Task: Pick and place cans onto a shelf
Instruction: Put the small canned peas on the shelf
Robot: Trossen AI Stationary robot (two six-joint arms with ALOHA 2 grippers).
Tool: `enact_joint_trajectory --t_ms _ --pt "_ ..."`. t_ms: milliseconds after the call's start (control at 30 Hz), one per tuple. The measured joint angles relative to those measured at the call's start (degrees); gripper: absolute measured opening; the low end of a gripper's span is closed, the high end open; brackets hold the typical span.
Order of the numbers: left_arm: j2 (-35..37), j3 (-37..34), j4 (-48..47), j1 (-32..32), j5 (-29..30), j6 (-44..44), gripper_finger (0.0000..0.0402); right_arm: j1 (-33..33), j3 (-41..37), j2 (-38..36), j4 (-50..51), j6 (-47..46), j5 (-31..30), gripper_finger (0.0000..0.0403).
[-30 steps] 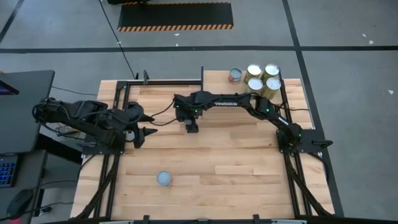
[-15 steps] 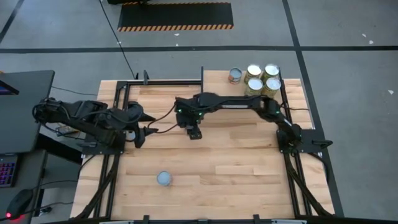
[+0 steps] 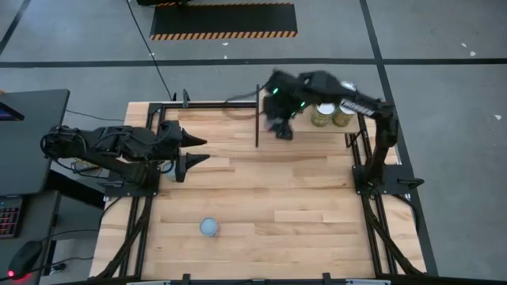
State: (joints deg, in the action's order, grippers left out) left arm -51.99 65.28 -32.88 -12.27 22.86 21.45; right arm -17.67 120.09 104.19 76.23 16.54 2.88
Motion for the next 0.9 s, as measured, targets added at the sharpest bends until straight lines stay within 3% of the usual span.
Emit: enact_joint_trajectory --t_ms 233,400,900 --pt "0.00 0.00 -0.02 0.00 -3.06 2.25 0.0247 -10.86 -0.08 -1.51 7.06 1.68 -1.78 0.0288" --pt "0.00 0.00 -0.07 -0.22 -3.20 2.32 0.0247 -16.01 -2.11 -1.21 7.31 2.98 1.01 0.0288" --pt "0.00 0.00 -1.34 -0.22 -3.20 1.92 0.0247 -17.13 -14.49 -1.23 5.88 8.92 -0.25 0.0288"
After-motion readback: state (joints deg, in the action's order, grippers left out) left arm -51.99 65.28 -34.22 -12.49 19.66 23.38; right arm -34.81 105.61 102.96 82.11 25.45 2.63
